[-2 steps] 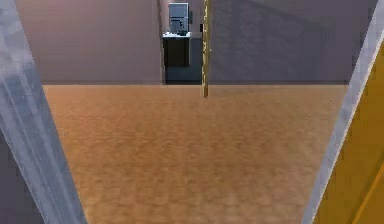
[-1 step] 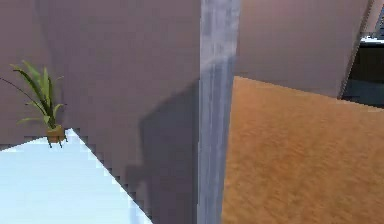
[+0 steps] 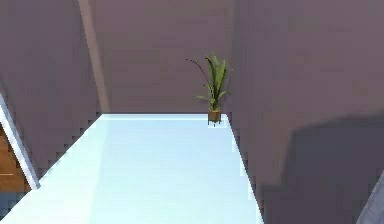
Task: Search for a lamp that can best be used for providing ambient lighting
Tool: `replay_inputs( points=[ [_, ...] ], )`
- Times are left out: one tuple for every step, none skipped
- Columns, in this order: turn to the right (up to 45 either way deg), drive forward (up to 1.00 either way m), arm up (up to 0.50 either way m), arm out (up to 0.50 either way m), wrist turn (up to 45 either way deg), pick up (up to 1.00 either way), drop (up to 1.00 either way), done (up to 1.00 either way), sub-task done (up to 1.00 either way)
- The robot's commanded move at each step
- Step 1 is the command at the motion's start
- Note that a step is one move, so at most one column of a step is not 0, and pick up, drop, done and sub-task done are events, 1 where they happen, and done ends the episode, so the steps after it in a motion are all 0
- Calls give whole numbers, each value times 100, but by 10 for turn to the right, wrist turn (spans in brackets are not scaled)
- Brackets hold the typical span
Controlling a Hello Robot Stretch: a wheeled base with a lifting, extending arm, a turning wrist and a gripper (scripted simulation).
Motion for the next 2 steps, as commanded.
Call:
replay_inputs(
  points=[
    [-90, 0, 0, 0, 0, 0, 0, 0, 0],
    [0, 15, 0, 0, 0, 0, 0, 0, 0]
  ],
)
